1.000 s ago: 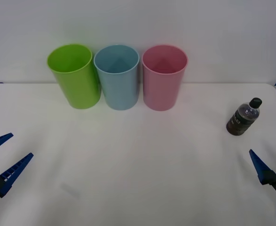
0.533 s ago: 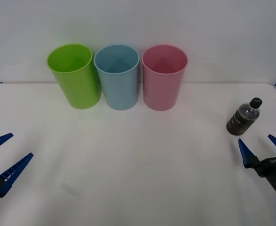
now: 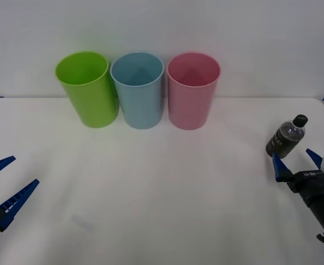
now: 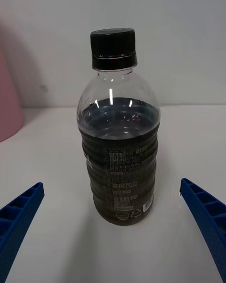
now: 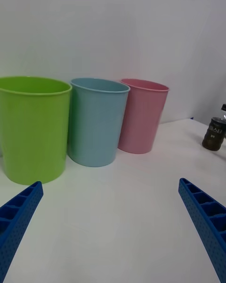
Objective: Grasp the object on the table and drop it into the matching bin: aluminum can to the light blue bin, PET bottle to the pink bin.
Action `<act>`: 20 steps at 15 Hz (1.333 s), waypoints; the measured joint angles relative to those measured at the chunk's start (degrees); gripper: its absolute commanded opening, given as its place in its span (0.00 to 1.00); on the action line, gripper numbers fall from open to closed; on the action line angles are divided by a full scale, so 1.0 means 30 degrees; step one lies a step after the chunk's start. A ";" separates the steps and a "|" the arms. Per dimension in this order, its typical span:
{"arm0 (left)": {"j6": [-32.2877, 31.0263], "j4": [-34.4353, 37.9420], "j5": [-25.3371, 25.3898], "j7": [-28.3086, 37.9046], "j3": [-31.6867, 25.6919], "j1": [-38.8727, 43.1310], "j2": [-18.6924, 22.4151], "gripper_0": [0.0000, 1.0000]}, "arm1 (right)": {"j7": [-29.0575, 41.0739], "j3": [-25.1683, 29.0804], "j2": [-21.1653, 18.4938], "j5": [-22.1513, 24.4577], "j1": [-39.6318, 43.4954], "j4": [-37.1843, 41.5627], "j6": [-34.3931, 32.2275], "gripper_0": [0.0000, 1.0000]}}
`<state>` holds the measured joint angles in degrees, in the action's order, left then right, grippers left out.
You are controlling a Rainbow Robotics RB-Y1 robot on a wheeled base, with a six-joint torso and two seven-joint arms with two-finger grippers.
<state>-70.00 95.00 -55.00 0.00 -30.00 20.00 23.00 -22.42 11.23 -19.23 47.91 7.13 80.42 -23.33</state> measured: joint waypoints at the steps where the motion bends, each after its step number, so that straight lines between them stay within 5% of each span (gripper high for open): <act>1: 0.0000 0.0000 0.0000 0.0000 0.0000 0.0000 0.0000 1.00 | -0.0043 -0.0091 0.0029 -0.0001 -0.0182 0.0000 0.0390 1.00; 20: 0.0000 0.0000 0.0000 -0.0002 0.0000 0.0000 0.0000 1.00 | -0.0353 -0.1145 0.0169 -0.0084 -0.4544 -0.3574 0.3332 1.00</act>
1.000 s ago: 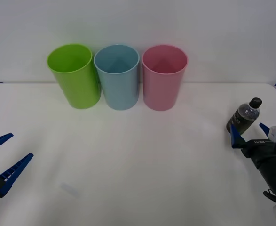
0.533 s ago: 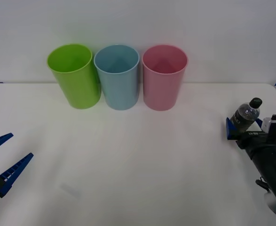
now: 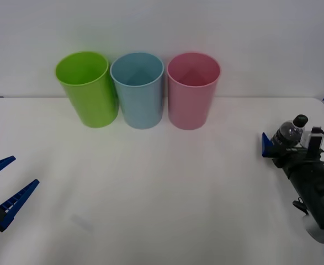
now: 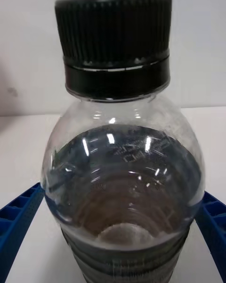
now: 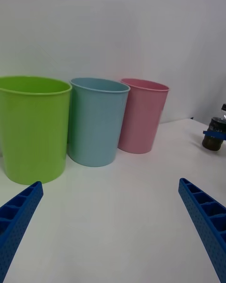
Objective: Grasp the object on the table and drop it into the matching bin: aluminum can to the light blue bin, PET bottle to the pink bin.
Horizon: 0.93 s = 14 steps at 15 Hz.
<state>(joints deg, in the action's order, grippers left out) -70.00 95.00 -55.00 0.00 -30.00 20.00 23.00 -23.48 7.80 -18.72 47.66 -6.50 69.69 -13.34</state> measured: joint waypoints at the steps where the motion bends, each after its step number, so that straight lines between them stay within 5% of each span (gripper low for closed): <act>1: 0.0000 0.0000 0.0000 0.0001 0.0000 0.0000 0.0000 1.00 | 0.0001 -0.0076 0.0000 -0.0004 -0.0048 0.0002 0.0102 1.00; 2: 0.0000 0.0000 0.0000 0.0001 0.0000 0.0000 0.0000 1.00 | 0.0000 -0.0152 -0.0005 -0.0015 -0.0084 0.0013 0.0157 1.00; 3: 0.0000 0.0000 0.0000 0.0001 0.0000 0.0000 0.0000 1.00 | 0.0000 -0.0189 -0.0015 -0.0031 -0.0098 0.0003 0.0169 0.73; 4: 0.0000 0.0000 0.0000 0.0000 0.0000 0.0000 0.0000 1.00 | -0.0008 -0.0210 -0.0011 -0.0029 -0.0116 0.0002 0.0170 0.10; 5: 0.0000 0.0000 0.0000 0.0001 0.0000 0.0000 0.0000 1.00 | -0.0023 -0.0224 -0.0017 -0.0016 -0.0118 0.0001 0.0171 0.00; 14: 0.0000 0.0000 0.0000 0.0002 0.0000 0.0000 0.0000 1.00 | -0.0206 -0.0181 -0.0026 0.0056 -0.0087 0.0052 -0.0228 0.00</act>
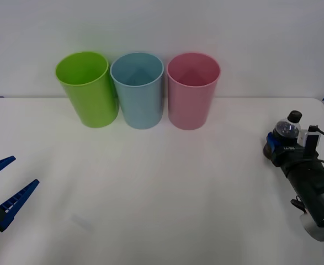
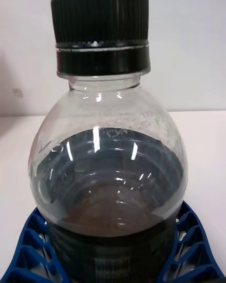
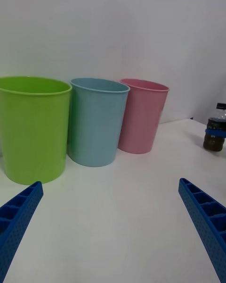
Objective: Grasp the object on the table and drop it into the matching bin: aluminum can to the light blue bin, PET bottle to the pink bin.
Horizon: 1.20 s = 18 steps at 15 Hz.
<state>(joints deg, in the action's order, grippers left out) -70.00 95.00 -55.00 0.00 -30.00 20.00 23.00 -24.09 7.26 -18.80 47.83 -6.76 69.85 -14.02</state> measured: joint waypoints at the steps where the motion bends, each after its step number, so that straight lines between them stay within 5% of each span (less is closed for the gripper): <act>1: 0.0000 0.0000 0.0000 0.0000 0.0000 0.0000 0.0000 1.00 | 0.0000 0.0041 -0.0009 0.0016 0.0061 0.0125 -0.0346 0.00; 15: 0.0000 0.0000 0.0001 -0.0001 0.0000 0.0000 0.0000 1.00 | 0.1179 -0.0287 -0.1116 0.0533 0.4031 0.6938 -0.5093 0.00; 18: 0.0000 0.0000 0.0001 0.0000 0.0000 0.0000 0.0000 1.00 | 0.3224 -0.0283 -0.1712 0.0723 0.4129 0.8270 -0.6270 0.00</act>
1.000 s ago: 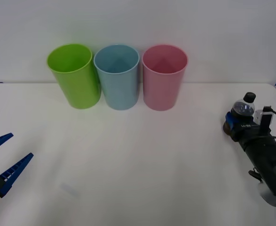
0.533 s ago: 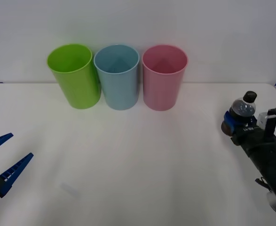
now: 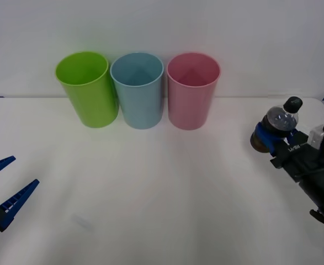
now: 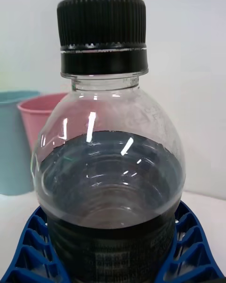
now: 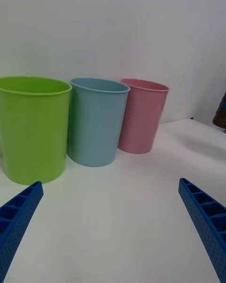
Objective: Grasp the object on the table and drop it into the matching bin: aluminum can to the light blue bin, PET bottle to the pink bin.
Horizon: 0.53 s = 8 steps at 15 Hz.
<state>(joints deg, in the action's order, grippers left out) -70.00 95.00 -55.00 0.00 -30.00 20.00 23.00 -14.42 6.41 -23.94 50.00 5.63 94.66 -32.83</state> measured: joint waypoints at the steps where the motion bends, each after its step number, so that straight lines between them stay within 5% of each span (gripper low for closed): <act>1: 0.0000 0.0000 0.0000 -0.0001 0.0000 0.0000 0.0000 1.00 | 0.1015 -0.0006 -0.0316 0.0123 0.0000 0.0646 -0.0201 0.00; 8: 0.0000 0.0000 0.0000 -0.0001 -0.0002 0.0001 0.0000 1.00 | 0.6996 -0.0527 -0.3029 0.0188 -0.2355 0.2520 -0.0308 0.00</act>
<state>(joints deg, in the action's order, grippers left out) -70.00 95.00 -55.00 0.00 -30.01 20.00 23.00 6.56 4.83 -33.02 50.56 -1.44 102.22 -33.75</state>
